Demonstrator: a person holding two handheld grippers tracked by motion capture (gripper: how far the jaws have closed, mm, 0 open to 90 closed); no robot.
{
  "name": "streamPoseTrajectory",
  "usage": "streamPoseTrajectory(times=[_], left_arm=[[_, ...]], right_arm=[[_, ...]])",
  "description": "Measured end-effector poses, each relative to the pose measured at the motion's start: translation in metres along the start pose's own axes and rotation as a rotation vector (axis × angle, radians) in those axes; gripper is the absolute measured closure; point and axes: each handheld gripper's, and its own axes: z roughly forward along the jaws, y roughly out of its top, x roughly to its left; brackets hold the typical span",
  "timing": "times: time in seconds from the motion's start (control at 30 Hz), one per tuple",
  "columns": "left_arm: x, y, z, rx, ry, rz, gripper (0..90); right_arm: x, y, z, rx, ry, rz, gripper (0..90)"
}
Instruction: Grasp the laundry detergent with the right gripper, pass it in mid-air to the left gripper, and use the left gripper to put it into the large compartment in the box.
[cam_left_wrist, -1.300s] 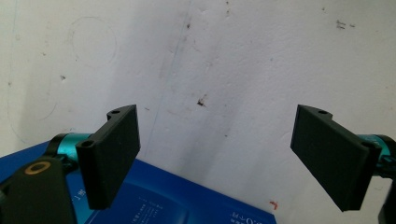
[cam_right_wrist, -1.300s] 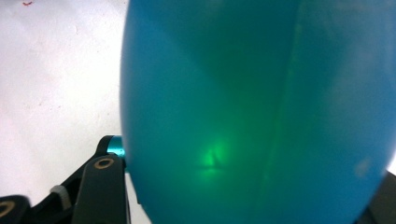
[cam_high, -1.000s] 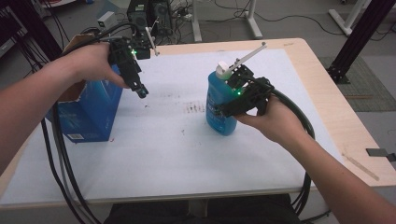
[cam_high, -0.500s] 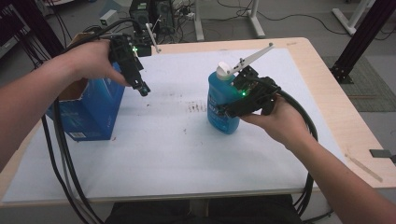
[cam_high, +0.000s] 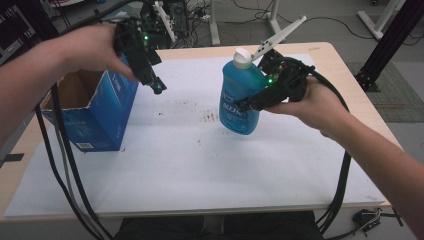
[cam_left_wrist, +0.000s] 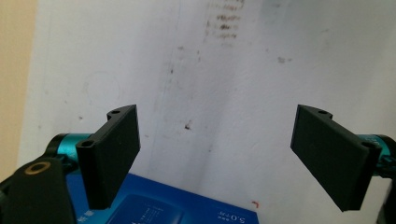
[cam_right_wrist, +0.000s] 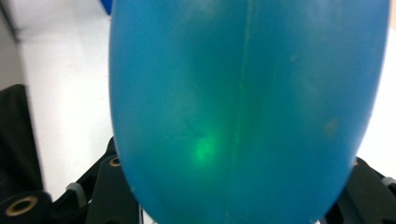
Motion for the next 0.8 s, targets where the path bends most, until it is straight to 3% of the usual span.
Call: streamPoseTrajectory(times=[0.03, 0.07, 0.1, 0.23, 0.37, 0.43, 0.57, 0.8], left_arm=[[-0.002, 0.006, -0.013, -0.027, -0.004, 0.024, 15.9], [-0.002, 0.006, -0.013, -0.027, -0.004, 0.024, 16.1], [-0.004, 0.009, -0.02, -0.038, -0.006, 0.035, 16.1], [-0.013, 0.022, -0.047, -0.109, -0.038, 0.082, 16.1], [-0.018, 0.036, -0.069, -0.141, -0.063, 0.103, 16.1], [-0.018, 0.042, -0.078, -0.151, -0.074, 0.116, 16.1], [-0.018, 0.05, -0.092, -0.174, -0.078, 0.134, 16.1], [-0.022, 0.065, -0.103, -0.167, -0.101, 0.177, 16.1]], right_arm=[[-0.003, 0.008, -0.005, -0.003, 0.036, -0.016, 46.1], [-0.003, 0.008, -0.005, -0.003, 0.036, -0.016, 46.1], [-0.005, 0.018, -0.009, -0.003, 0.065, -0.049, 46.1], [-0.005, 0.033, -0.015, -0.003, 0.102, -0.104, 46.2], [-0.003, 0.056, -0.02, -0.043, 0.176, -0.156, 46.2], [-0.003, 0.061, -0.02, -0.052, 0.187, -0.17, 46.2], [0.002, 0.081, -0.022, -0.054, 0.225, -0.221, 46.1], [0.006, 0.099, -0.022, -0.029, 0.256, -0.265, 46.1]])
